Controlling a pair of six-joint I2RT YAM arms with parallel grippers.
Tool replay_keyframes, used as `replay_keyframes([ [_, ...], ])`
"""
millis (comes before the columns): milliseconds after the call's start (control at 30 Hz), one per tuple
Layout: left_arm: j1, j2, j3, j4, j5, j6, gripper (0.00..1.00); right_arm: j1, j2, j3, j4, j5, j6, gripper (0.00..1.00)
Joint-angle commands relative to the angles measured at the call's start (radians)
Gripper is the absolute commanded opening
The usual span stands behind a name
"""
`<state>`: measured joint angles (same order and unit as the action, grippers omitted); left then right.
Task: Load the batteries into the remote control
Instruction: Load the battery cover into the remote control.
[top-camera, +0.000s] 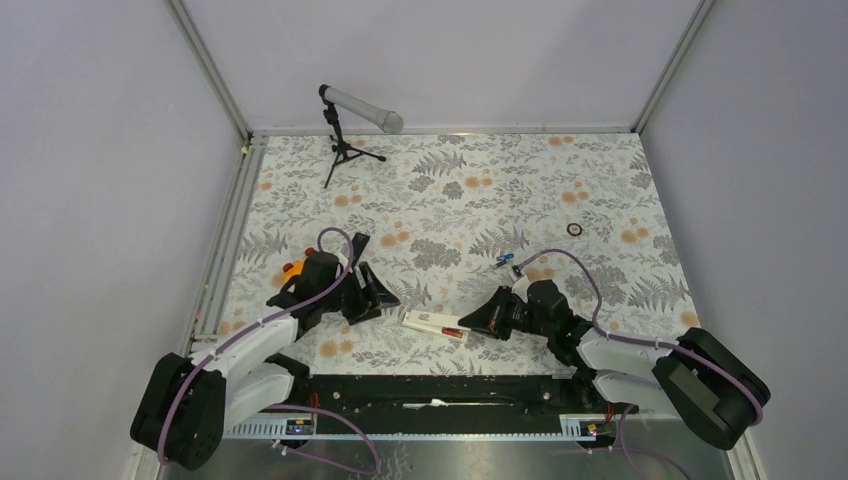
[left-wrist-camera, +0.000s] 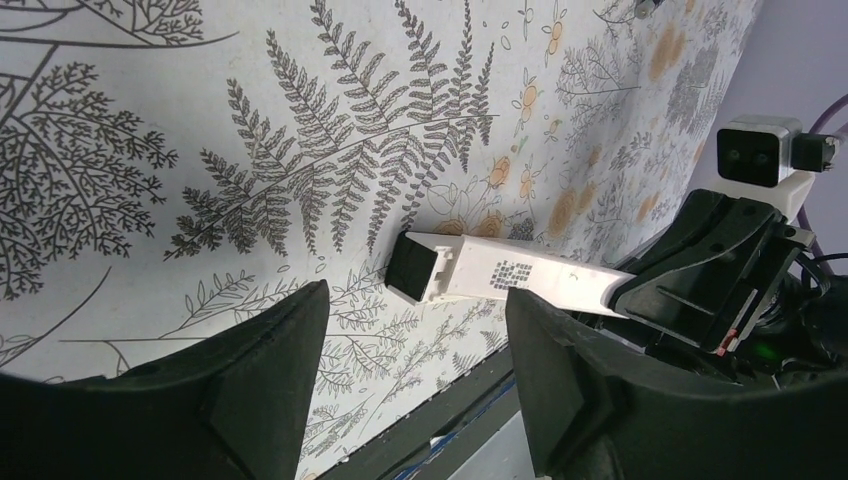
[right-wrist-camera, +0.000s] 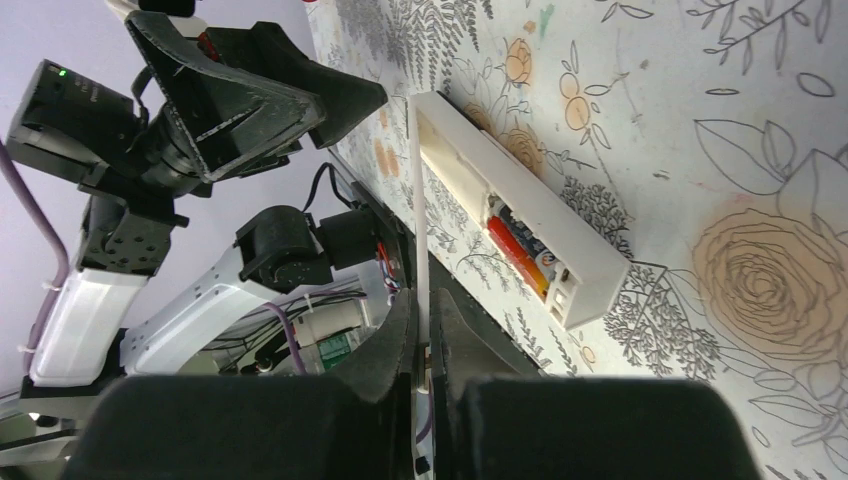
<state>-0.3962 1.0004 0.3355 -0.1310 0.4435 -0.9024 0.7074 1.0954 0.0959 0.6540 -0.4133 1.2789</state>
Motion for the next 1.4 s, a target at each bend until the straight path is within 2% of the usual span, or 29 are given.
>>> replay_keyframes([
  [0,-0.004,0.018,-0.015,0.092,0.026,-0.015,0.67,0.008,0.037,0.007,0.126,-0.033,0.053,0.00],
  [133,-0.014,0.010,-0.035,0.118,0.017,-0.032,0.67,0.009,0.057,0.007,0.179,-0.046,0.096,0.00],
  [367,-0.040,0.007,-0.052,0.127,0.002,-0.051,0.67,0.012,0.052,0.020,0.109,-0.029,0.089,0.00],
  [900,-0.067,0.009,-0.062,0.156,-0.017,-0.059,0.64,0.045,0.090,0.013,0.122,0.041,0.098,0.00],
  [1033,-0.070,0.010,-0.064,0.159,-0.020,-0.059,0.64,0.046,0.092,-0.009,0.193,0.044,0.114,0.00],
  [1367,-0.075,0.019,-0.070,0.169,-0.023,-0.064,0.64,0.045,0.099,-0.011,0.224,0.038,0.115,0.00],
])
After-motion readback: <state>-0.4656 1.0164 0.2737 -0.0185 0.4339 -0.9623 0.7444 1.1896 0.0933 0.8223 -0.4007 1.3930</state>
